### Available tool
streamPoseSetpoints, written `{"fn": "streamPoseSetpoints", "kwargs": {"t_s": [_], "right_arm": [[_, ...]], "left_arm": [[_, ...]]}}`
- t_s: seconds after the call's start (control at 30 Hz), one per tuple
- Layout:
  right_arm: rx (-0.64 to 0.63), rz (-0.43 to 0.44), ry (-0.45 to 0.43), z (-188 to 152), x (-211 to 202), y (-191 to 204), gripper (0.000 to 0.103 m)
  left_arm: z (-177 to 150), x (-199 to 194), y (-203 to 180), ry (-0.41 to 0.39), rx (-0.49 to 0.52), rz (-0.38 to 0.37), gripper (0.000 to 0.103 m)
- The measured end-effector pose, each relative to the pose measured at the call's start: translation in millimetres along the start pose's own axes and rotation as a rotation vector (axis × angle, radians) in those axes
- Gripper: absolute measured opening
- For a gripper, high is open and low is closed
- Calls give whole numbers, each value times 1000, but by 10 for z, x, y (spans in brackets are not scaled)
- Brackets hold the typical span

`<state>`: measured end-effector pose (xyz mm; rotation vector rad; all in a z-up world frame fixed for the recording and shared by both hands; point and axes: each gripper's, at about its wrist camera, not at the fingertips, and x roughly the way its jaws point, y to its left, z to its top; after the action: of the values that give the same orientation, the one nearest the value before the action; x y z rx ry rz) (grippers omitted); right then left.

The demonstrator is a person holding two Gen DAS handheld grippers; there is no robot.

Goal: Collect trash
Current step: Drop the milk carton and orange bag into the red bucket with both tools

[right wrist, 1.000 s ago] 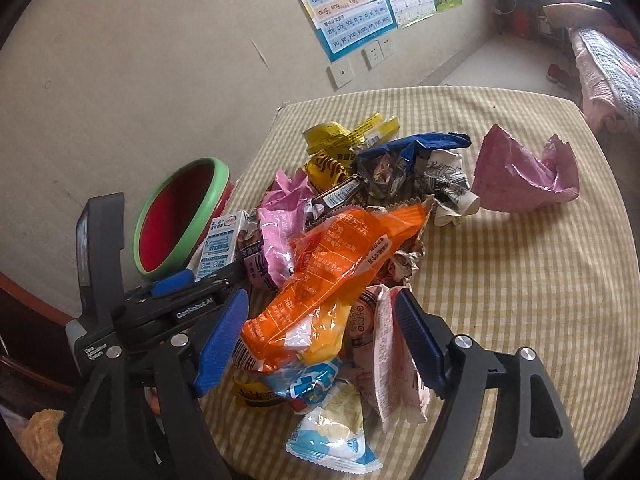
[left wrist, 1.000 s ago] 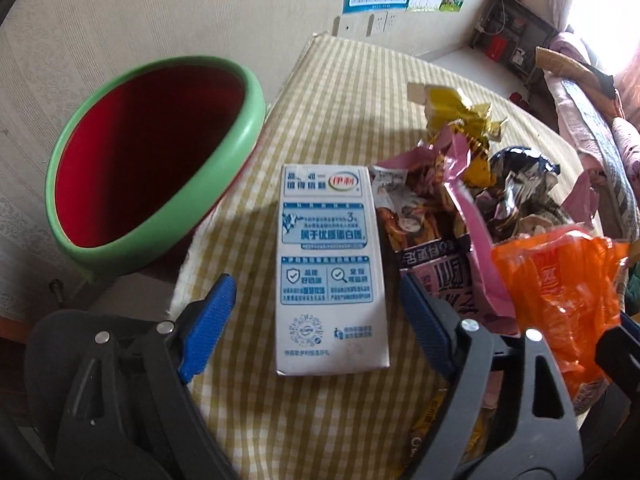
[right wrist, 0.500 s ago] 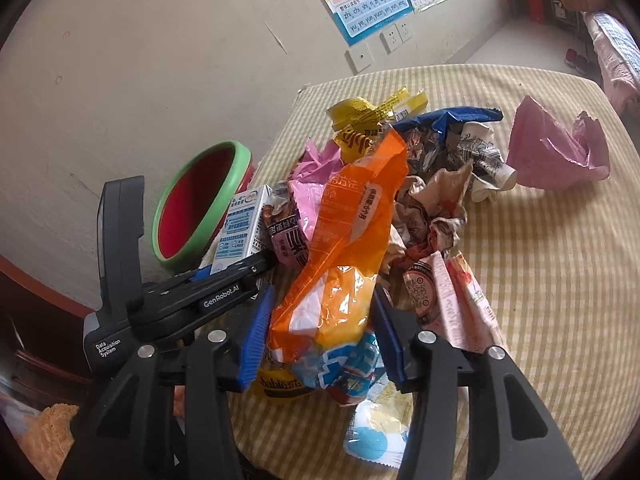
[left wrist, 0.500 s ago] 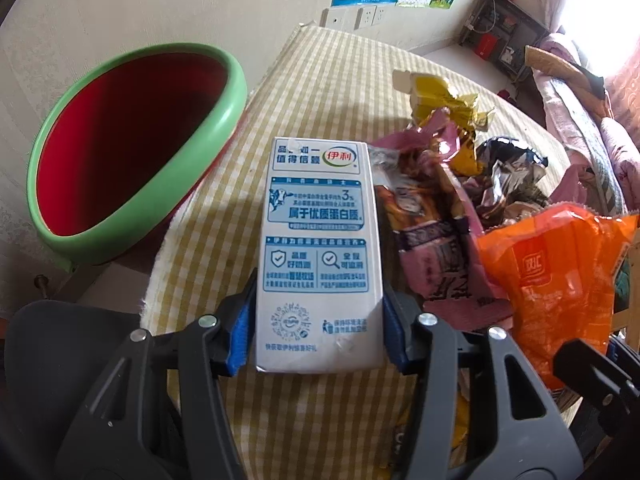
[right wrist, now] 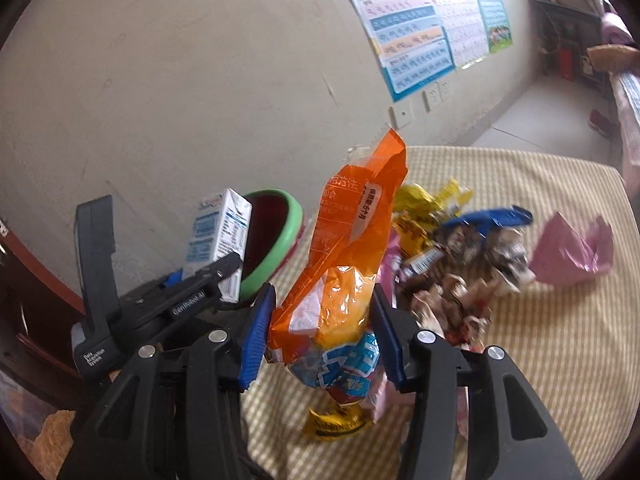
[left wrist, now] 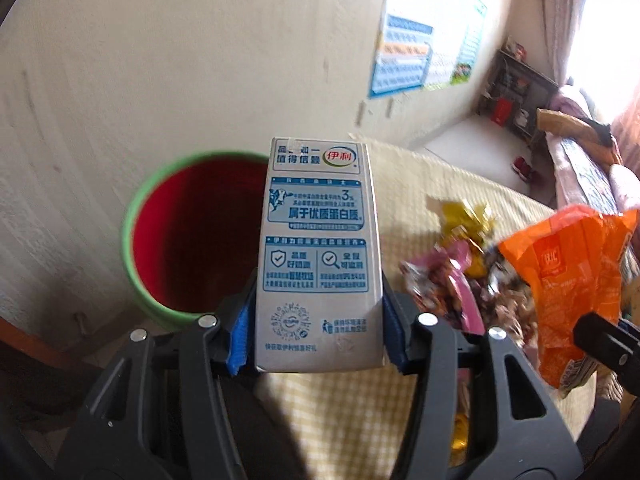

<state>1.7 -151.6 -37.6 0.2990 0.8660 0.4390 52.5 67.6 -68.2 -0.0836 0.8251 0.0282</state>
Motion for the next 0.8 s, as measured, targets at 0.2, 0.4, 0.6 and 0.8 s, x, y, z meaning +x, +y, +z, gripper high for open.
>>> {"fn": "streamPoseSetpoints", "kwargs": {"t_s": [0.2,0.4,0.6,0.8], "right_arm": [[-46,65,29,317,416,346,47],[-46,123,71,589,973,625,47],[-43,151,122,719,1460,863,48],[-27,151,134,738,1710,944,56]], "left_arm": [[237,-8,512,-55,-60,134,51],[370,222,886,-17,-120,131,51],[386,452,1112,31,-153,115,51],[375,558,1277,49,-210,93,64]]}}
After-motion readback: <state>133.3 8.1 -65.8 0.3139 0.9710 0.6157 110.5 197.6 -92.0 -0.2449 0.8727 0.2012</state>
